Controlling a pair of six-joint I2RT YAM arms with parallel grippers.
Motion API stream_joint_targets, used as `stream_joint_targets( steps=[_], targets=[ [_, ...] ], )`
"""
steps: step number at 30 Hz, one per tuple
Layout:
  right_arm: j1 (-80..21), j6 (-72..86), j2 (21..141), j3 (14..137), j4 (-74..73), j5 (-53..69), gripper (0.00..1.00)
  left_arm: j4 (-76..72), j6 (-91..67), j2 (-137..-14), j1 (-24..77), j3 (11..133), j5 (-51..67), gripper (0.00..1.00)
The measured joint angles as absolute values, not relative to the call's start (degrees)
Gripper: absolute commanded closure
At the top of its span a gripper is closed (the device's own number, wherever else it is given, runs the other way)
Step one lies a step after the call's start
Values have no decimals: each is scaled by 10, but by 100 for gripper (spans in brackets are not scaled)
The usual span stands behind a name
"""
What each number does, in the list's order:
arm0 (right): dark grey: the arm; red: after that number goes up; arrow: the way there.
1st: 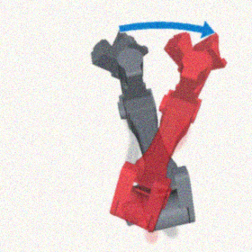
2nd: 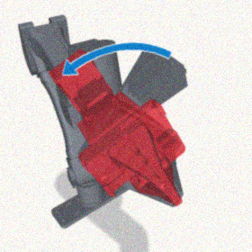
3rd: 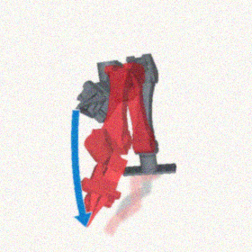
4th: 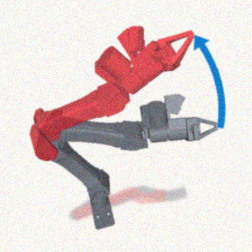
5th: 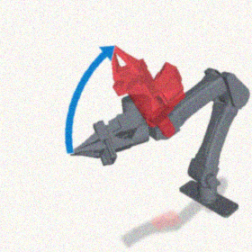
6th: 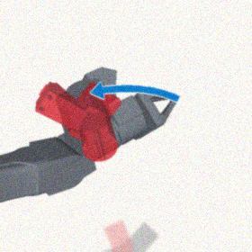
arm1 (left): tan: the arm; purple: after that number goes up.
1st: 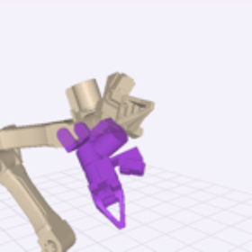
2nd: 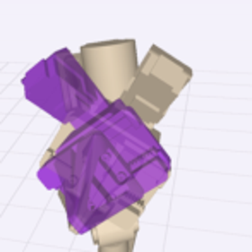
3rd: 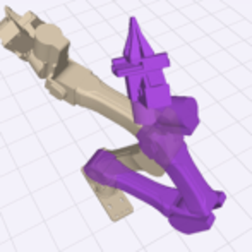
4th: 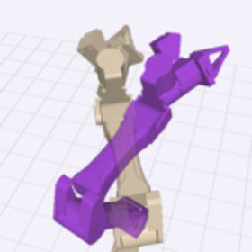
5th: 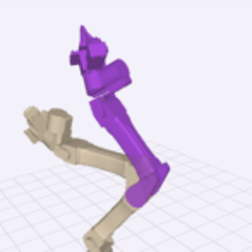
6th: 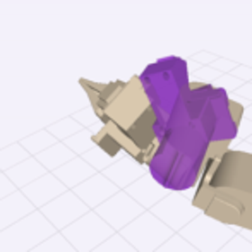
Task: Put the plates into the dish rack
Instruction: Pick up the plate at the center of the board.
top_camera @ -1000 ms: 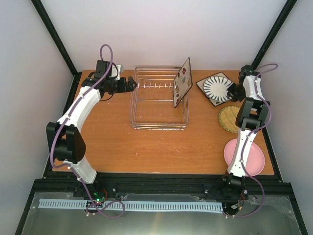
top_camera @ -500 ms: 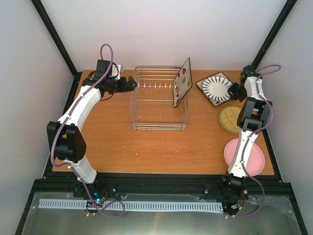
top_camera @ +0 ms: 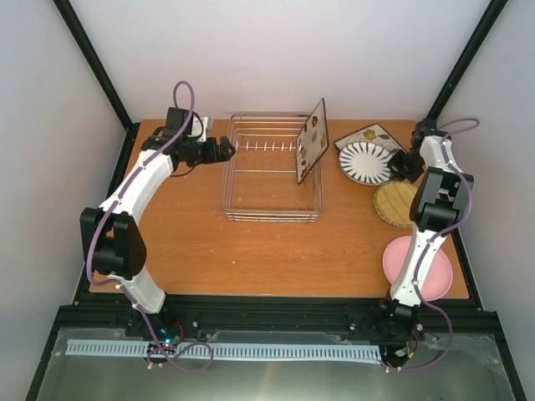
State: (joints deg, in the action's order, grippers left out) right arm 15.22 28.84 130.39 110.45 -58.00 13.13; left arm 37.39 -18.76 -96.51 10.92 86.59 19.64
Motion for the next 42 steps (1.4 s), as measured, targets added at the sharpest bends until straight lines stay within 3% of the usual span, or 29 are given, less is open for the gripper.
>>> stream_joint_targets(
  steps=[30, 42],
  targets=[
    [139, 159, 1003, 785, -566, 132, 97, 354, -202, -830, 109, 741, 221, 0],
    [73, 158, 856, 656, -588, 102, 97, 352, -222, -772, 109, 668, 223, 0]
  ],
)
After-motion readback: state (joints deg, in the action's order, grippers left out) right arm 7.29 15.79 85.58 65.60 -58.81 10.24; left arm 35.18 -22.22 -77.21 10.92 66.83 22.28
